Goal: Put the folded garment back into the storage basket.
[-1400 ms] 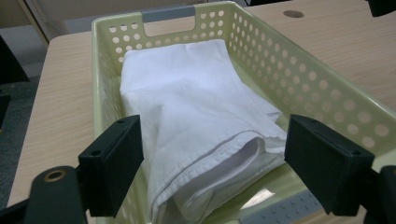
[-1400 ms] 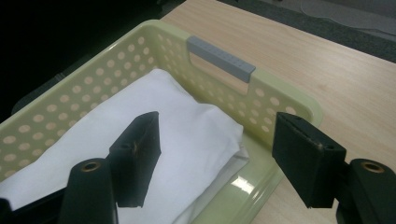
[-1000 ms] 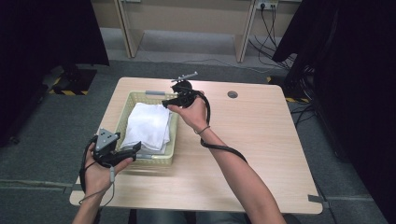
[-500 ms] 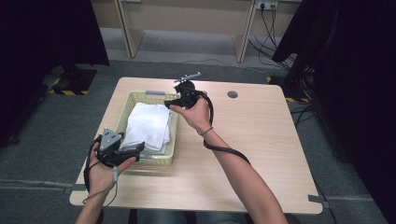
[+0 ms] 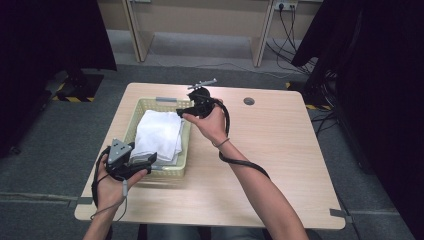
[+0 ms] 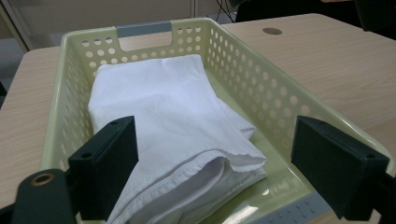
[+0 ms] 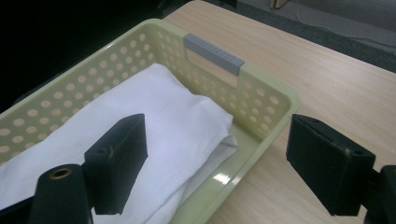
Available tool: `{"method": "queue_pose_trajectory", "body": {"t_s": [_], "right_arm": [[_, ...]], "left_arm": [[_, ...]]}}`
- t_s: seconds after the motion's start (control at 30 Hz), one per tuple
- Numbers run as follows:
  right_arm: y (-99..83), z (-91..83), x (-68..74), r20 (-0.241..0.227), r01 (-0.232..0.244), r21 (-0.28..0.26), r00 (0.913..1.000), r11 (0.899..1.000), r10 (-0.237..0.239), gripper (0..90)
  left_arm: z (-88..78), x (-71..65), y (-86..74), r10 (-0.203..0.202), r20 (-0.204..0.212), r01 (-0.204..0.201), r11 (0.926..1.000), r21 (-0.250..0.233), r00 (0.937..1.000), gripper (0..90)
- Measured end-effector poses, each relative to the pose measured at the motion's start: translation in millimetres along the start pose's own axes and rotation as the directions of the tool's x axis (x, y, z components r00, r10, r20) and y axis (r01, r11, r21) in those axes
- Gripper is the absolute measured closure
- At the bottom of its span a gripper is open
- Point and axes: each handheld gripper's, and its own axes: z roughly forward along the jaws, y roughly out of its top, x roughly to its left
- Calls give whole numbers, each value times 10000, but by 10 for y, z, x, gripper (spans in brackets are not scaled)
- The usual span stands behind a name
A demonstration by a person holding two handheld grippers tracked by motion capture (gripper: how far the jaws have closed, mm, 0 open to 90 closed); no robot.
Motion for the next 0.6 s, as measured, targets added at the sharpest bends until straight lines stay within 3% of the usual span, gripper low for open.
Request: {"method": "queue_pose_trajectory", "body": {"t_s": [0.6], "right_arm": [[-53, -49, -59, 131, -88, -114, 9999, 9999, 89, 208]], "left_arm": [[25, -31, 0, -20, 162, 22, 9999, -128, 9999, 147]]}}
